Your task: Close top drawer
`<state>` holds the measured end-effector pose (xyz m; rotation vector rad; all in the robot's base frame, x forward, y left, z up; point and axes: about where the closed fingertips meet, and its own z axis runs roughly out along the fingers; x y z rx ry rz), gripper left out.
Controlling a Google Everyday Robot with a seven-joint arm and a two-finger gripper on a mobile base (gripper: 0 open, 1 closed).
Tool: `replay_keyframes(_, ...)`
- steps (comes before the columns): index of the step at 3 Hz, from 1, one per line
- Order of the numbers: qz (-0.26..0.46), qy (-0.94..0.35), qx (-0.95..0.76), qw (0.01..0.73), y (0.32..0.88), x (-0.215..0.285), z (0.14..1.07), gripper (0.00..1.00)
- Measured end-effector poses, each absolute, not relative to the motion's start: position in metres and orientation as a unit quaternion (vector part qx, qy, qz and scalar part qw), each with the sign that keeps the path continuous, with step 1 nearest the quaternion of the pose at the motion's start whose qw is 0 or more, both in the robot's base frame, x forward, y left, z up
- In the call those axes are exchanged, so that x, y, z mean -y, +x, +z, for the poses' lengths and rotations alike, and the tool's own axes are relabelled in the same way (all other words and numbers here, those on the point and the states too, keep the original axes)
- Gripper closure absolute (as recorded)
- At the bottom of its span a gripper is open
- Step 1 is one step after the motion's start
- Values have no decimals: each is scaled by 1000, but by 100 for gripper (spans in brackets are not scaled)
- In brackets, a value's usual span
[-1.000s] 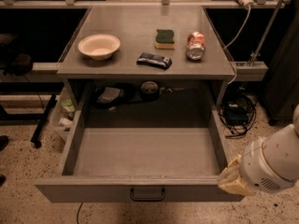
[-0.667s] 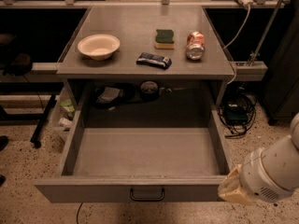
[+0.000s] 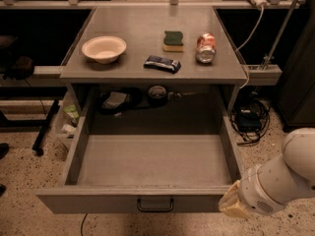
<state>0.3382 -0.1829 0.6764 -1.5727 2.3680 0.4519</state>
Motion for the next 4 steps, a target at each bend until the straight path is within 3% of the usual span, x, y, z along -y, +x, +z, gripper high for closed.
replay_keyframes(1,173,-557,-798,150,349,167,658,81)
replay_keyframes(4,194,-619,-731,213,381,128,671,11)
